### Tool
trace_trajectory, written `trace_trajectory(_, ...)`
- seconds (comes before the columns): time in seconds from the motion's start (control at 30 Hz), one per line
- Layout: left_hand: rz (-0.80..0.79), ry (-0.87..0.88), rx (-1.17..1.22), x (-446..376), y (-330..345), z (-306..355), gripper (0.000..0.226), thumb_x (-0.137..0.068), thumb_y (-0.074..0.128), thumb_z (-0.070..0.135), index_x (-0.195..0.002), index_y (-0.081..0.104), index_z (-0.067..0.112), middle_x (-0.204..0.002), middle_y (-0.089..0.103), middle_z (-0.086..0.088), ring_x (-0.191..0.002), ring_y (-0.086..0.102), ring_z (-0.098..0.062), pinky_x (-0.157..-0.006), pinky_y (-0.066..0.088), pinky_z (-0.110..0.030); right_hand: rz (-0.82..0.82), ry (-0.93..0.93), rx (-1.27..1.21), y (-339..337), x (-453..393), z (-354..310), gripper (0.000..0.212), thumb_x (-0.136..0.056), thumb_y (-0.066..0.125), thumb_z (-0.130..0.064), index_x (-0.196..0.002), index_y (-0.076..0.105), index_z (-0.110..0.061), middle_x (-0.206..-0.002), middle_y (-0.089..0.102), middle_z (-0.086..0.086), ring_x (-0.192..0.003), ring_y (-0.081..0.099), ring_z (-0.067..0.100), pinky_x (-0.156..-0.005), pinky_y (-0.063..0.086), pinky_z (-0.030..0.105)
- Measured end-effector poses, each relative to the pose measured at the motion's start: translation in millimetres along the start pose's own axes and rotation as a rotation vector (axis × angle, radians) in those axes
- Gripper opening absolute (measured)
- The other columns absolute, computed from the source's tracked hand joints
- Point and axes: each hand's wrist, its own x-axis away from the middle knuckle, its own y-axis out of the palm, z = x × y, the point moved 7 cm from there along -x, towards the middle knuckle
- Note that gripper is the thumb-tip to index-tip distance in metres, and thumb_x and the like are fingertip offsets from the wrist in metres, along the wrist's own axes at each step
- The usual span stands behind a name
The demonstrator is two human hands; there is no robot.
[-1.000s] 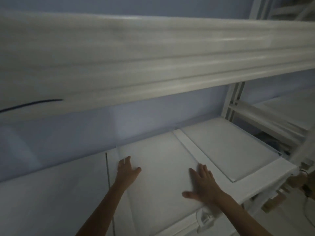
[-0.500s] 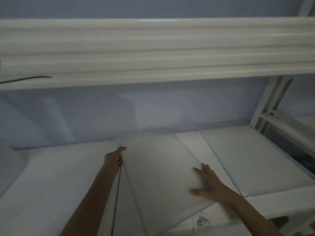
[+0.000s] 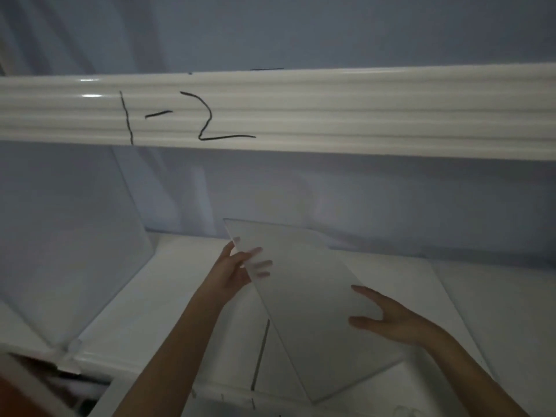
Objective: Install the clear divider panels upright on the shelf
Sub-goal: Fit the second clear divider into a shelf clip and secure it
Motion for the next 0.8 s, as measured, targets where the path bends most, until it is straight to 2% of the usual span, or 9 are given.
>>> trace_trajectory(0.07, 0.002, 0.020, -0.004, 3, -2, 10, 0.047, -0.093, 0.036, -0.008, -0.128, 0.036, 0.024, -0.114, 0.057, -0.023, -0.076, 0.069, -0.045, -0.058, 0.057, -0.050, -0.073, -0.027, 0.073, 8, 1, -40, 0.116, -0.055, 0.054, -0.083, -0.152, 0.009, -0.037, -0.160, 0.010, -0.014, -0.142, 0.017, 0.001, -0.115, 0.016, 0.020)
trace_trajectory(0.13, 0.003, 0.029, -0.013, 6, -3, 18, 0.049, -0.092, 0.040, -0.008, -0.129, 0.036, 0.024, -0.115, 0.058, -0.022, -0.079, 0.068, -0.045, -0.060, 0.058, -0.050, -0.221, -0.001, 0.195, 24, 2, -73, 0.130, -0.045, 0.043, -0.094, -0.150, -0.013, -0.039, -0.162, -0.006, -0.010, -0.147, 0.009, 0.007, -0.118, 0.015, 0.026)
trace_trajectory(0.2, -0.001, 0.031, -0.027, 9, -6, 26, 0.053, -0.090, 0.041, -0.009, -0.131, 0.036, 0.024, -0.116, 0.058, -0.021, -0.082, 0.067, -0.045, -0.063, 0.058, -0.052, -0.302, 0.028, 0.325, 41, 2, -100, 0.127, -0.054, 0.041, -0.092, -0.144, -0.028, -0.036, -0.160, -0.019, -0.001, -0.149, 0.006, 0.014, -0.119, 0.016, 0.031)
trace_trajectory(0.27, 0.002, 0.038, -0.049, 11, -10, 34, 0.058, -0.087, 0.039, -0.014, -0.130, 0.038, 0.024, -0.118, 0.056, -0.020, -0.086, 0.066, -0.045, -0.065, 0.058, -0.053, -0.300, 0.045, 0.397, 55, 1, -123, 0.121, -0.066, 0.045, -0.085, -0.141, -0.036, -0.033, -0.158, -0.025, 0.005, -0.150, 0.009, 0.023, -0.119, 0.019, 0.037)
trace_trajectory(0.37, -0.002, 0.059, -0.060, 13, -16, 46, 0.059, -0.081, 0.033, -0.020, -0.120, 0.042, 0.023, -0.123, 0.051, -0.018, -0.094, 0.063, -0.047, -0.065, 0.057, -0.054, -0.268, 0.072, 0.456, 73, -4, -145, 0.128, -0.066, 0.053, -0.082, -0.138, -0.040, -0.033, -0.155, -0.031, 0.009, -0.148, 0.002, 0.037, -0.119, 0.017, 0.048)
trace_trajectory(0.43, -0.024, 0.074, -0.067, 14, -21, 54, 0.055, -0.081, 0.028, -0.019, -0.115, 0.041, 0.022, -0.130, 0.046, -0.019, -0.097, 0.063, -0.047, -0.064, 0.056, -0.057, -0.276, 0.093, 0.460, 87, -6, -152, 0.132, -0.064, 0.059, -0.079, -0.137, -0.041, -0.032, -0.154, -0.033, 0.011, -0.147, -0.005, 0.041, -0.118, 0.014, 0.051)
trace_trajectory(0.53, -0.064, 0.104, -0.093, 18, -28, 67, 0.050, -0.084, 0.024, -0.018, -0.115, 0.037, 0.020, -0.135, 0.042, -0.019, -0.101, 0.061, -0.047, -0.065, 0.053, -0.065, -0.272, 0.085, 0.470, 109, -2, -161, 0.136, -0.063, 0.063, -0.077, -0.139, -0.040, -0.031, -0.153, -0.035, 0.012, -0.146, -0.009, 0.044, -0.116, 0.015, 0.052)
trace_trajectory(0.67, -0.153, 0.123, -0.088, 26, -33, 86, 0.042, -0.086, 0.022, -0.017, -0.107, 0.037, 0.016, -0.137, 0.042, -0.021, -0.103, 0.060, -0.049, -0.065, 0.050, -0.069, -0.214, 0.093, 0.419, 129, 3, -176, 0.137, -0.062, 0.065, -0.076, -0.139, -0.039, -0.032, -0.149, -0.042, 0.010, -0.144, -0.018, 0.042, -0.117, 0.014, 0.052)
trace_trajectory(0.8, -0.218, 0.140, -0.088, 31, -40, 100, 0.048, -0.083, 0.023, -0.018, -0.111, 0.038, 0.018, -0.139, 0.042, -0.020, -0.106, 0.059, -0.049, -0.068, 0.050, -0.069, -0.176, 0.089, 0.350, 140, -1, -190, 0.140, -0.061, 0.070, -0.073, -0.139, -0.039, -0.033, -0.148, -0.044, 0.007, -0.142, -0.025, 0.040, -0.117, 0.010, 0.053)
